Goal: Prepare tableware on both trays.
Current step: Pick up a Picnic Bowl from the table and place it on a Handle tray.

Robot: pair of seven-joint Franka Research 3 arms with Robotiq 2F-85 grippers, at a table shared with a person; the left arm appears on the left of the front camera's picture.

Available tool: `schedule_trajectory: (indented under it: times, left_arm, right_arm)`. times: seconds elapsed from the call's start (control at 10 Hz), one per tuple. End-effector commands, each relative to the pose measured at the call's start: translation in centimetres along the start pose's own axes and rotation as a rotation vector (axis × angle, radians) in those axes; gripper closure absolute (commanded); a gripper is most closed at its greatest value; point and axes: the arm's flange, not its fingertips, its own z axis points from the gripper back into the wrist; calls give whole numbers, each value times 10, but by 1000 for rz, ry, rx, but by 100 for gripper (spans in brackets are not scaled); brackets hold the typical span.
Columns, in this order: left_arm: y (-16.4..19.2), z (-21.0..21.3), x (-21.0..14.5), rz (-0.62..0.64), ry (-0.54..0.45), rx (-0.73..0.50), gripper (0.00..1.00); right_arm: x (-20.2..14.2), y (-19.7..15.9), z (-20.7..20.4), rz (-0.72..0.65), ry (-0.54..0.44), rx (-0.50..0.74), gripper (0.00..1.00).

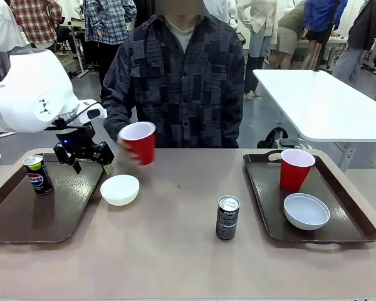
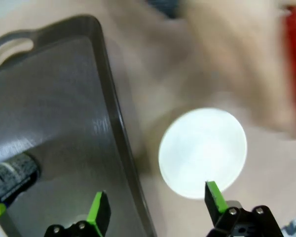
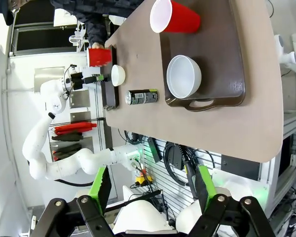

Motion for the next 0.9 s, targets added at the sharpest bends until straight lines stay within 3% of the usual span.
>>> schedule_trajectory:
  times: [0.0, 0.2, 0.8]
  left_arm:
    - [3, 69, -67, -74, 71, -87, 0]
    - [-5, 104, -130, -155, 73, -43, 0]
    - [-7, 95, -130, -61, 77, 24, 0]
  right_arm:
    - [-1, 1, 1, 16, -7, 21, 11]
    - [-1, 1, 1, 16, -7, 21, 11]
    - [-1, 1, 1, 16, -7, 21, 11]
